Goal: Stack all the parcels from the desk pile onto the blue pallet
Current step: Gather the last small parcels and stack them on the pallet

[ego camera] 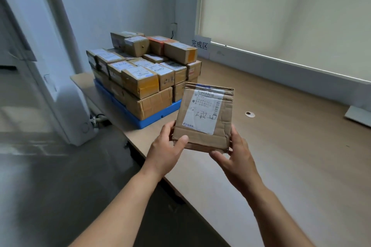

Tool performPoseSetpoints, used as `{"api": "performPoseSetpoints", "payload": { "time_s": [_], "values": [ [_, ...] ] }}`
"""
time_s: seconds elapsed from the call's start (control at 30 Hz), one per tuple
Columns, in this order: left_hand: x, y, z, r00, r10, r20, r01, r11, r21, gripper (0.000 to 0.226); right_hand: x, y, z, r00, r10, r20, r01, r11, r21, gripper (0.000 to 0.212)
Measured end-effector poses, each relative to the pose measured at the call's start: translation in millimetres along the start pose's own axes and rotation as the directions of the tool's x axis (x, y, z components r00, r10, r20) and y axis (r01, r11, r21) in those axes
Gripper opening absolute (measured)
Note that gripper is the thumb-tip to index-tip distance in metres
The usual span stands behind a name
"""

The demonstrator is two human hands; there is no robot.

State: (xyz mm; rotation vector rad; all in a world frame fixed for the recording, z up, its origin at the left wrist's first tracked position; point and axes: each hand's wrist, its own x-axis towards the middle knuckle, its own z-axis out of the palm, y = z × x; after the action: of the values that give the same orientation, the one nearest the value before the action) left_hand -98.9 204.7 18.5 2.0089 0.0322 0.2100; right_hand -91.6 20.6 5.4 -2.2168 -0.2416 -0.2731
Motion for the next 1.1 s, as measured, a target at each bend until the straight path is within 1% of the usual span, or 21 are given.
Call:
{"api": "performPoseSetpoints", "payload": {
  "time_s": [0.17,0.4,0.5,0.67,0.7,0.8,0.97,1.1],
  "values": [
    [40,-6,-36,0.998,0.037,-0.053,-0.035,0.999,0.028,0.050,49,-16,27,0.996,-0.084,-0.026,0.084,0.996,-0.002,0.071],
    [120,-24,-88,0.992,0.059,-0.110,-0.048,0.994,0.096,0.050,130,-38,77,0.990,-0.129,-0.050,0.131,0.991,0.037,0.074],
    [155,-27,-111,0.991,0.052,-0.125,-0.039,0.993,0.108,0.049,168,-50,98,0.989,-0.138,-0.053,0.141,0.988,0.059,0.069],
    [216,-28,-139,0.989,0.035,-0.143,-0.022,0.995,0.093,0.042,224,-62,118,0.983,-0.167,-0.072,0.170,0.985,0.036,0.071],
    [242,-30,-145,0.991,0.036,-0.132,-0.024,0.995,0.094,0.041,248,-62,128,0.984,-0.159,-0.084,0.162,0.986,0.042,0.071],
    [272,-29,-157,0.992,0.045,-0.118,-0.035,0.996,0.085,0.032,273,-70,137,0.980,-0.173,-0.094,0.176,0.984,0.033,0.069],
    [322,-37,-181,0.986,0.049,-0.159,-0.037,0.996,0.081,0.038,325,-83,160,0.978,-0.196,-0.077,0.196,0.981,-0.010,0.065],
    [355,-52,-203,0.986,0.039,-0.159,-0.029,0.998,0.062,0.040,355,-94,185,0.979,-0.194,-0.058,0.193,0.981,-0.019,0.060]
  ]
}}
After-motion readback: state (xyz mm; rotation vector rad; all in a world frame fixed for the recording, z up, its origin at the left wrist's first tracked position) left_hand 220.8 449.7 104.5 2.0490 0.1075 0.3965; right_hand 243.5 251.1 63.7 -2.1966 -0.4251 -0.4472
